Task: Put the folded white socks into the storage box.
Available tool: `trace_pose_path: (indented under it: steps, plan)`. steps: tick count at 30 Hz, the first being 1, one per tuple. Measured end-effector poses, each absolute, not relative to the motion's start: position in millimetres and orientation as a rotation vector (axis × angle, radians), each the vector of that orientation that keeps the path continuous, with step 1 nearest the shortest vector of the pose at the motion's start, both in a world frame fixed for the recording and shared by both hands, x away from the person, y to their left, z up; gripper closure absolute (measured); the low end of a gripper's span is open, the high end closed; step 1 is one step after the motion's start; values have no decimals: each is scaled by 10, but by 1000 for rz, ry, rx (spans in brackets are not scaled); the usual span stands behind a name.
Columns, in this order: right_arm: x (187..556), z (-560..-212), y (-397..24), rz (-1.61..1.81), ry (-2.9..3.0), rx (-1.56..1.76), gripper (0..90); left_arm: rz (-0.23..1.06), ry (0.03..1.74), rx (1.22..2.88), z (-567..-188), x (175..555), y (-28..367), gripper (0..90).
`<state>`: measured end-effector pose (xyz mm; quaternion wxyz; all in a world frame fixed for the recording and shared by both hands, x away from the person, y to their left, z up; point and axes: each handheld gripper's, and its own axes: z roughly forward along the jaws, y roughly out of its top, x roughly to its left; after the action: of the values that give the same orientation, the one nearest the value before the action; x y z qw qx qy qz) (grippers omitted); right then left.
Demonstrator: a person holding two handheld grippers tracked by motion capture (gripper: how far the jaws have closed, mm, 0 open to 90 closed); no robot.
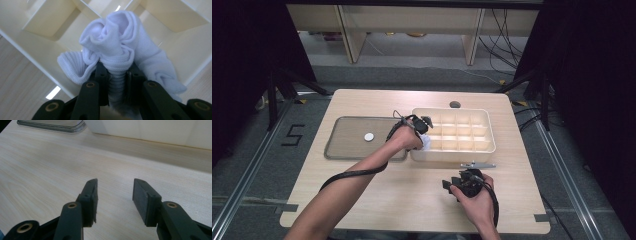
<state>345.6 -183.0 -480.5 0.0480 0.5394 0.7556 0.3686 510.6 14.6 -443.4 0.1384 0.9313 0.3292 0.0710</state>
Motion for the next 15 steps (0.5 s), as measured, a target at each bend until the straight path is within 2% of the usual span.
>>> trace_pose_path:
  steps: [15]
  plan:
    - [3463,-4815,-1834,1131,2303,1647,555,171,968,2723,-4462,5148,115,755]
